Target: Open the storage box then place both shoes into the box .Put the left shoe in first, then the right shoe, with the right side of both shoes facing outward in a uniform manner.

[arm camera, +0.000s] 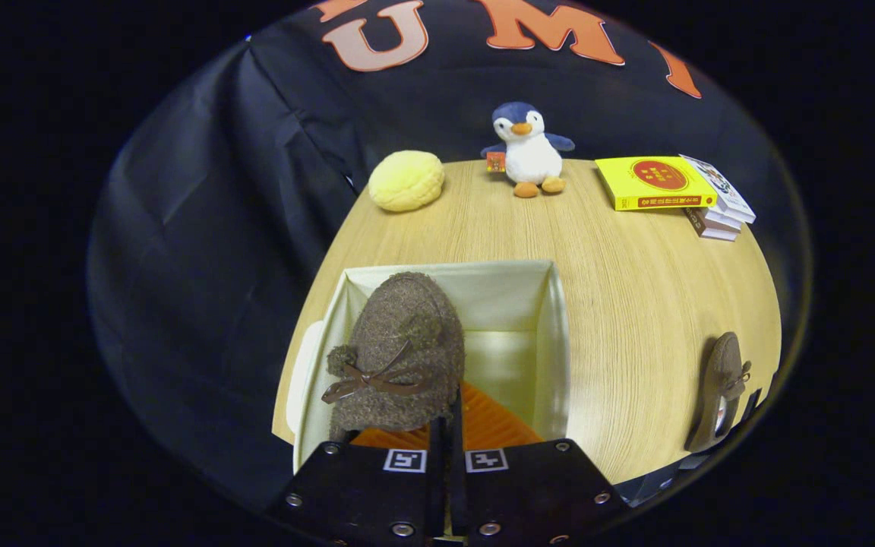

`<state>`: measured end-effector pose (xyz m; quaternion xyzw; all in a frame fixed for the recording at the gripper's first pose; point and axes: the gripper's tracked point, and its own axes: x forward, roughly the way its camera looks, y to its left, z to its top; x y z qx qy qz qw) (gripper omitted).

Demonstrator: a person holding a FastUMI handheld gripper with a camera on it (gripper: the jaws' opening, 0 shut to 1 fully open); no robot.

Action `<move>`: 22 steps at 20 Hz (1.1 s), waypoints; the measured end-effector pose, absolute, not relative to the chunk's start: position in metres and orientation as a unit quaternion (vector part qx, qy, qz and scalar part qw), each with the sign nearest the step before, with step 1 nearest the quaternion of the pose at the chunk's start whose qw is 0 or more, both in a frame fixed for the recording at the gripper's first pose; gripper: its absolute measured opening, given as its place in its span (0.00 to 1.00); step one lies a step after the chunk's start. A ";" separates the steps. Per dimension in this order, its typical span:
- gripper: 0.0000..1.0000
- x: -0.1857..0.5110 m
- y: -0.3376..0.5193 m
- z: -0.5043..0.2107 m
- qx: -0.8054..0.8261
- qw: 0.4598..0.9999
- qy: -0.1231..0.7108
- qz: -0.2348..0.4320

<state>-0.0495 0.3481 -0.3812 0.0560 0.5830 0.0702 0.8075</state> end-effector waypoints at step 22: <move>0.59 -0.081 0.365 -0.354 0.136 0.760 0.601 0.207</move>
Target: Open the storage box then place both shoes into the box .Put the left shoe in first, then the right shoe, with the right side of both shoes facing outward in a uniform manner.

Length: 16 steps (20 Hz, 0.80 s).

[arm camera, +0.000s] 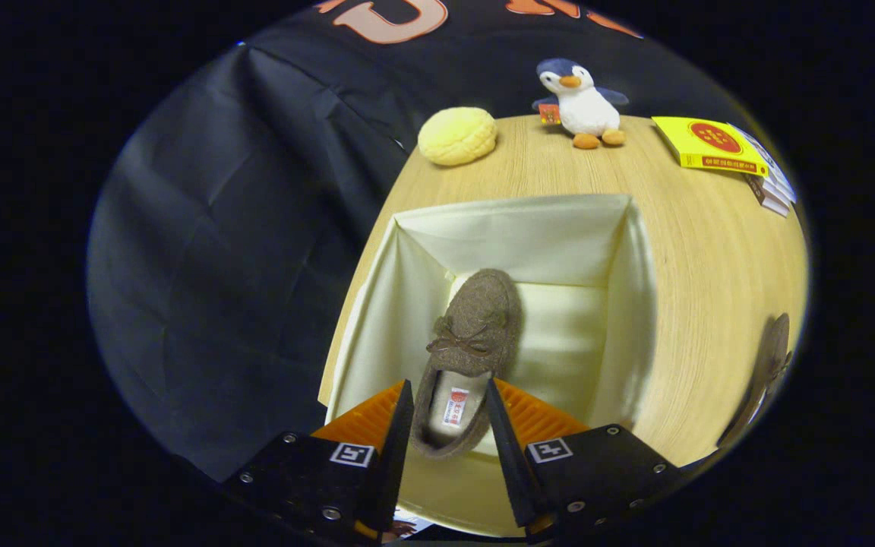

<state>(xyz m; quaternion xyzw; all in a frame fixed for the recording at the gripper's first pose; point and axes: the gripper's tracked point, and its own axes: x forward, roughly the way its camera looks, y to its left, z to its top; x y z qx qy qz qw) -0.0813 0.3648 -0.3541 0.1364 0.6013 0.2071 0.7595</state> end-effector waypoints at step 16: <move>0.97 -0.116 0.055 -0.352 0.107 0.834 0.540 0.044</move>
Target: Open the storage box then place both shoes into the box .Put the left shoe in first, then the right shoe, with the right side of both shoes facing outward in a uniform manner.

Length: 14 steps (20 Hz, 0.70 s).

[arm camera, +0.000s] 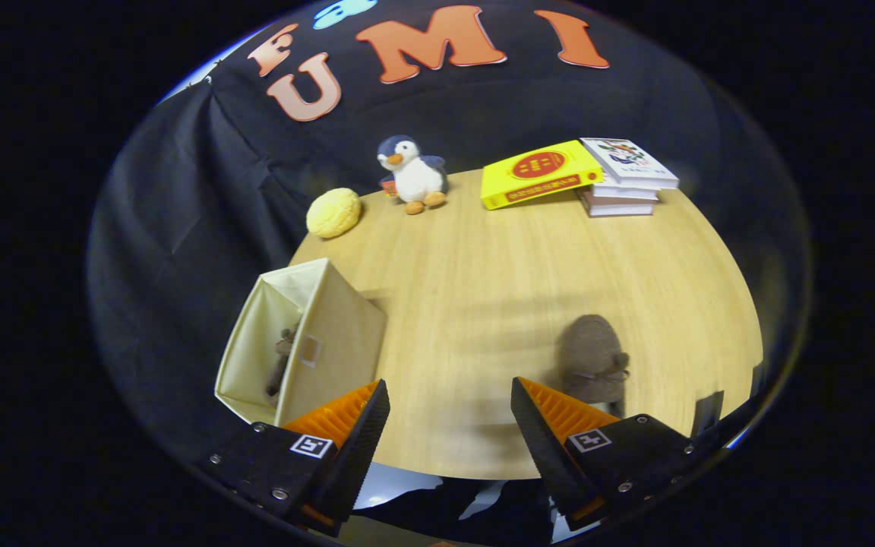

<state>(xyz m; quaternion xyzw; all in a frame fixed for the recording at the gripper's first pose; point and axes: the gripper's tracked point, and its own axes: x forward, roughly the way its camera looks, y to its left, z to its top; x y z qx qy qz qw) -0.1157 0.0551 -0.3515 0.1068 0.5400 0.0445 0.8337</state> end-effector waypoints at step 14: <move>0.72 -0.153 -0.066 -0.454 0.048 0.825 0.563 -0.024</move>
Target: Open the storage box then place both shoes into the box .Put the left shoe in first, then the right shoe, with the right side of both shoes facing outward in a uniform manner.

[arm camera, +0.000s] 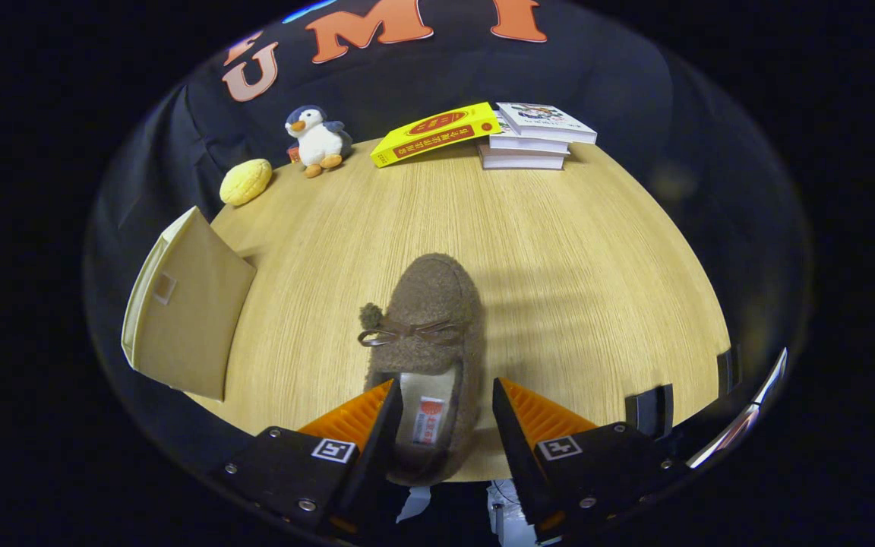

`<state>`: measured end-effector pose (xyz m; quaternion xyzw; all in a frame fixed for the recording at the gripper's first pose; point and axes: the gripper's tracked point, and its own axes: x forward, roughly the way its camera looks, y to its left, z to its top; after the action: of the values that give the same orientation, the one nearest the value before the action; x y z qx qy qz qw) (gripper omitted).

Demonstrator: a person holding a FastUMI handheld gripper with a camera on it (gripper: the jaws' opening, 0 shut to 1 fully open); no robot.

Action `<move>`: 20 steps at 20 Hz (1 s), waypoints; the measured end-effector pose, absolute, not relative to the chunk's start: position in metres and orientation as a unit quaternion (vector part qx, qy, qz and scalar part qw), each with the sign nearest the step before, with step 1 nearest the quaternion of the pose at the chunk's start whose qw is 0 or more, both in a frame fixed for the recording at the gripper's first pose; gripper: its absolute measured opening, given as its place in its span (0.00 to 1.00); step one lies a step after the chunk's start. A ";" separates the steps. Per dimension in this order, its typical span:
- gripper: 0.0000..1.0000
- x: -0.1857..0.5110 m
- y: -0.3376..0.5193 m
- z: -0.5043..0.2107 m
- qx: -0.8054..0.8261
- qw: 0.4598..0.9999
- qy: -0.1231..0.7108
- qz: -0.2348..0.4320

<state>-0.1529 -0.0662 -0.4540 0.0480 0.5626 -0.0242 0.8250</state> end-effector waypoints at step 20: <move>0.04 -0.122 -0.040 -0.423 0.094 0.831 0.544 -0.064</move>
<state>-0.1216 -0.0405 -0.4233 0.0941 0.5438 -0.0644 0.8314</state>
